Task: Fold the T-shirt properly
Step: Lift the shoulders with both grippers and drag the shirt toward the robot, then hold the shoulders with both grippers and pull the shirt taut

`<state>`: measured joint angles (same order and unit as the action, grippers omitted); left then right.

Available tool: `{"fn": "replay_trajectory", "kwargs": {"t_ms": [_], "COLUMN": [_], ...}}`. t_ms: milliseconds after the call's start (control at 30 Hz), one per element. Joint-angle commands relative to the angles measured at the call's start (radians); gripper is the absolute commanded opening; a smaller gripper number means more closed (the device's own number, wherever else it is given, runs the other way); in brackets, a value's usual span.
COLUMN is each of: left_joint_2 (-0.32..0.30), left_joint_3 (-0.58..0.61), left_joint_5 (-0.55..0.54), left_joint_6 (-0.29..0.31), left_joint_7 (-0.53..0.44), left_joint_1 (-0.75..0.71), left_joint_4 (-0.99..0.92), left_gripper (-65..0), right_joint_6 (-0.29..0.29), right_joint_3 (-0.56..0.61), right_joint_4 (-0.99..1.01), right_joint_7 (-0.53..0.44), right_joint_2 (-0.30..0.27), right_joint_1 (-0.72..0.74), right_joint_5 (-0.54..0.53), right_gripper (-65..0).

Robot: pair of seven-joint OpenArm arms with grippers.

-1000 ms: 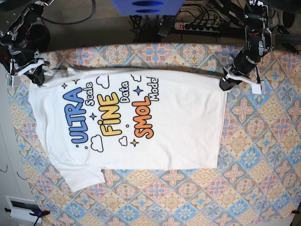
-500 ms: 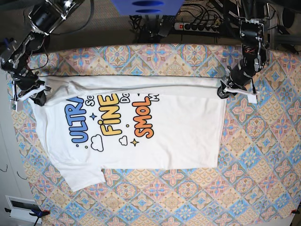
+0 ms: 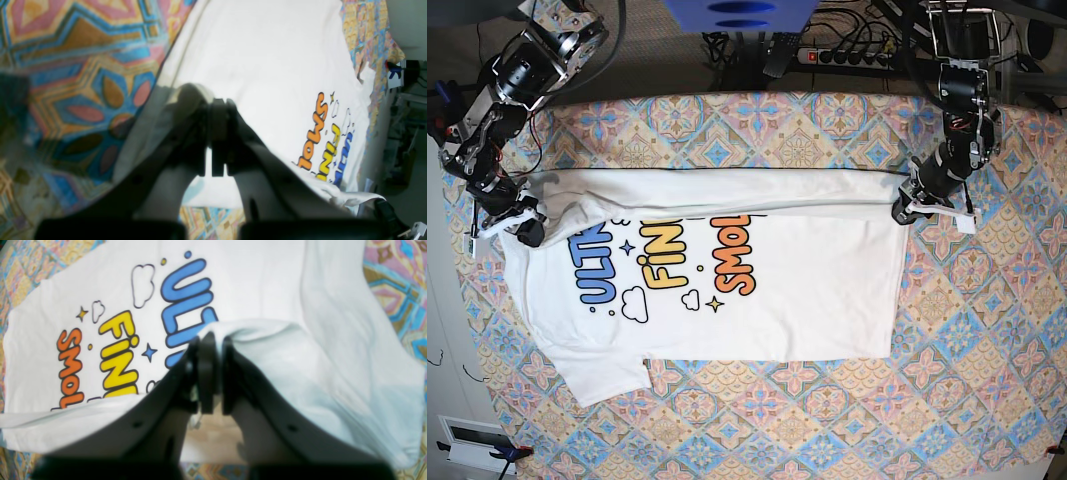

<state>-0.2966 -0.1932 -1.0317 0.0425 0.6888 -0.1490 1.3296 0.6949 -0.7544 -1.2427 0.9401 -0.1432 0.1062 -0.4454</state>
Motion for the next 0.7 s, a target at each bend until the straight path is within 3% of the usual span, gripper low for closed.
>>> {"fn": "replay_trajectory", "kwargs": {"t_ms": [0,100,233,333,467,667], "left_joint_2": [-0.013,-0.013,-0.013,-0.017,-0.02,-0.014], "left_joint_3": [-0.005,0.007,0.008,0.008,0.004,-0.027], "left_joint_5": [-0.012,-0.012,-0.023,-0.035,-0.075,-0.081], "left_joint_6": [0.01,0.01,0.007,0.01,0.01,0.01], "left_joint_7": [-0.011,-0.004,0.027,0.029,0.029,0.029], "left_joint_1": [0.013,0.03,0.029,0.006,-0.065,-0.139], "left_joint_4": [0.015,0.015,0.023,0.069,0.121,0.155], "left_gripper": [-65.0,-57.0,-31.4,-15.5,-15.4,-30.5], "right_joint_6": [0.003,0.003,0.003,0.003,0.003,0.003], "right_joint_3": [-0.001,-0.001,-0.003,-0.009,-0.009,-0.011], "right_joint_4": [-0.002,0.021,0.007,0.007,-0.059,-0.133], "right_joint_7": [-0.016,-0.017,-0.01,-0.008,-0.008,-0.01], "right_joint_2": [-0.02,-0.02,-0.02,-0.022,-0.04,-0.065], "right_joint_1": [0.028,0.036,0.031,0.011,-0.073,-0.191], "right_joint_5": [-0.017,-0.017,-0.019,-0.019,-0.043,-0.138], "right_gripper": [-63.5,-56.8,-43.0,-39.6,-39.5,-39.5]}}
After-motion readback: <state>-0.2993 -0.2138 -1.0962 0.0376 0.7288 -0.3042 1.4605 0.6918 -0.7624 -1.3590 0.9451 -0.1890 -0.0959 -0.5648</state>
